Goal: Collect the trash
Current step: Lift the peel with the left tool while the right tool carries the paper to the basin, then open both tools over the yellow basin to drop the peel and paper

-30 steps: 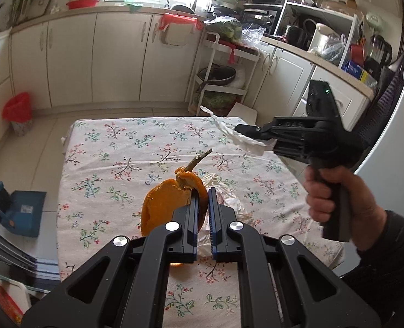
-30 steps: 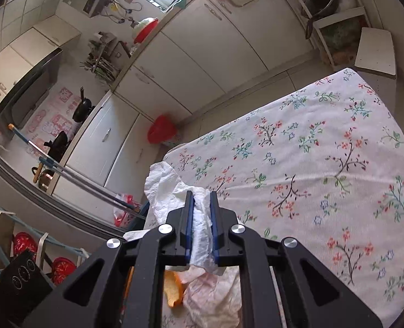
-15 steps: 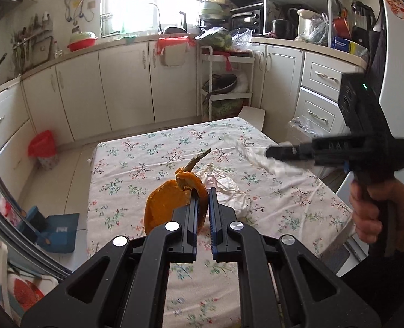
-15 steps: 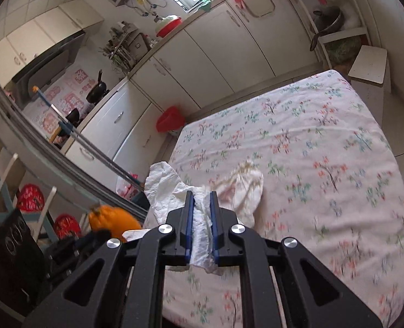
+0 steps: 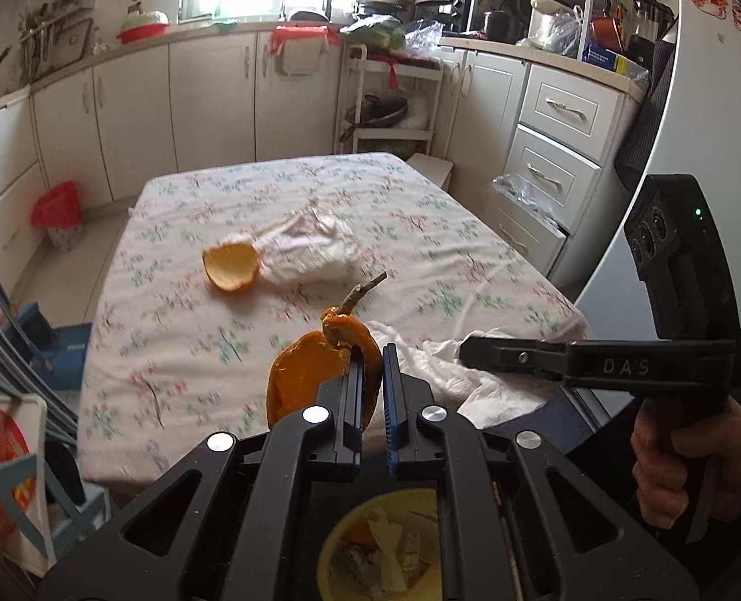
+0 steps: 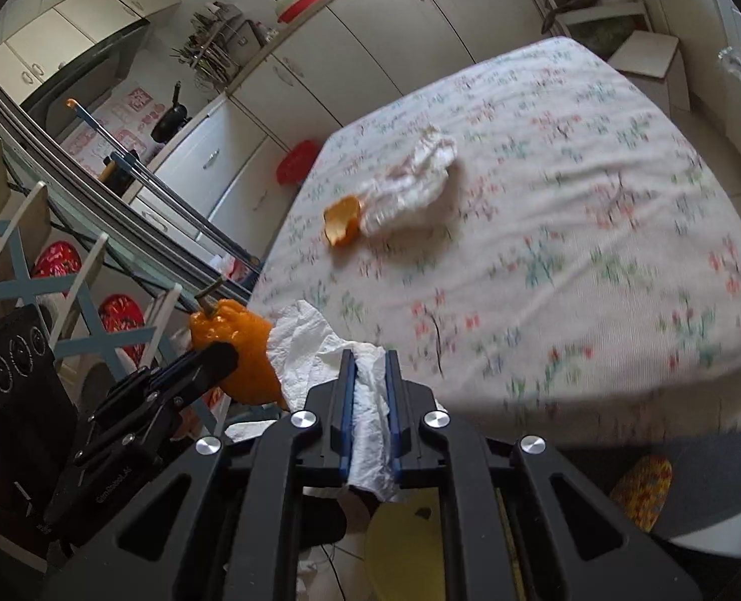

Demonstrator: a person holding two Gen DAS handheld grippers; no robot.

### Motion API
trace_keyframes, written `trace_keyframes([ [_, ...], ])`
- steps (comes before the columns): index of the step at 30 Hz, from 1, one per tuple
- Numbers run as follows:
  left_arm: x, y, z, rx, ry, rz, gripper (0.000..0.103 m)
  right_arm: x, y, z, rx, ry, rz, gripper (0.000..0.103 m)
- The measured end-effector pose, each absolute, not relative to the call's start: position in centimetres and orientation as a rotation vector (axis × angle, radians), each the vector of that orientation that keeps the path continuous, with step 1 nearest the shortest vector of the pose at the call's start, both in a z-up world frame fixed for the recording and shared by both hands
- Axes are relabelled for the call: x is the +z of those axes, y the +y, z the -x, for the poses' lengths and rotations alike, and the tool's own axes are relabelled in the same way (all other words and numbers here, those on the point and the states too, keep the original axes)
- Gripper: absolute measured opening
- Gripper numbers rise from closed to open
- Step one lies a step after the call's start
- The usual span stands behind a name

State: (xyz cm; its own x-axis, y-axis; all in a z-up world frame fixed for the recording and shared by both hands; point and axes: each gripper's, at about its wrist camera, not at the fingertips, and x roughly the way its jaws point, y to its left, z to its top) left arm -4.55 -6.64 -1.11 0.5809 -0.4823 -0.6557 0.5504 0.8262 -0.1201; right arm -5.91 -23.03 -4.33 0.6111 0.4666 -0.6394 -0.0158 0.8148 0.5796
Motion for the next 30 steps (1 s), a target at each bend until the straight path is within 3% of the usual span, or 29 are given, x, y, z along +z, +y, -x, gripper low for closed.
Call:
trace_keyframes([
  [30,-8.3,-6.5,11.1,-0.619,0.982,-0.052,0.006,-12.8,-18.3,12.4,0.188,1.240,-0.281,0.013],
])
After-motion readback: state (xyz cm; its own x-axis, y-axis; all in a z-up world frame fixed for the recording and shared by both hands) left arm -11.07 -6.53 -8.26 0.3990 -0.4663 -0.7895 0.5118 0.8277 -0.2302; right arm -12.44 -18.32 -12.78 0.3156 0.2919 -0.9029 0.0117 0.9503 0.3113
